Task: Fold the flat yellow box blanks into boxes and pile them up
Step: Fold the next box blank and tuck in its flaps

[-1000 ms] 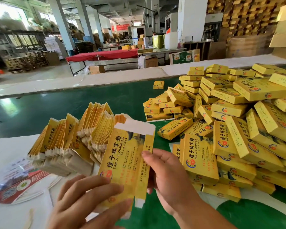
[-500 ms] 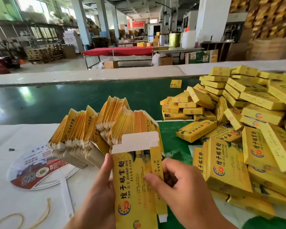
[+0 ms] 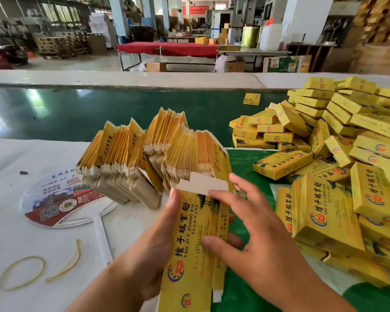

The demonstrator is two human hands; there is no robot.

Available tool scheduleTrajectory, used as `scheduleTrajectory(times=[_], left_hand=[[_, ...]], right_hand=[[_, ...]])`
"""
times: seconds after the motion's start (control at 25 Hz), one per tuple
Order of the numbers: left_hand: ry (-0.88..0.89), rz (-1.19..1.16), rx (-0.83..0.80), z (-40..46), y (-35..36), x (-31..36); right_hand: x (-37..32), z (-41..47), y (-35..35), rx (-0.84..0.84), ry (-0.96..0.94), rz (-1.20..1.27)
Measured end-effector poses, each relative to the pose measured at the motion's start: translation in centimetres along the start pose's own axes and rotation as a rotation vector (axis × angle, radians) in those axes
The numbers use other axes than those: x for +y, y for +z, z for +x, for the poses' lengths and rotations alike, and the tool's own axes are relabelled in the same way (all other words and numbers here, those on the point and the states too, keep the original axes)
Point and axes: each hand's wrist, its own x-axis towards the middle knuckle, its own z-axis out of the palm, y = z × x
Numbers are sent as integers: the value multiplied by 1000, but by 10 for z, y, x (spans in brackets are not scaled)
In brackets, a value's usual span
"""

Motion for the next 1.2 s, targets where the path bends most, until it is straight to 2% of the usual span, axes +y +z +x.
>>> scheduleTrajectory(times=[0.08,0.2,0.36,0.48,0.64,0.68,0.84,1.0,1.2], left_hand=[[-83,173,28,-1,-3,-4],[-148,272,-25,-4,-5,-8],[-178,233,0,-1,0,-2],[-131,261,-78,5,5,5],[-40,130,-4,0,6,3],[-2,92,17,-4,6,0],[138,146,119,-3,5,-6],[172,249,215,-2,5,-6],[158,300,347,-1,4,-7]], right_hand=[[-1,0,-3,4,40,76],[6,1,-4,-8,87,261],[9,6,-12,-112,79,571],[7,7,-18,-115,57,706],[12,6,-9,130,119,636],[13,5,-7,148,130,604],[8,2,2,54,67,537],[3,1,1,20,-17,487],[0,-1,1,18,-15,493]])
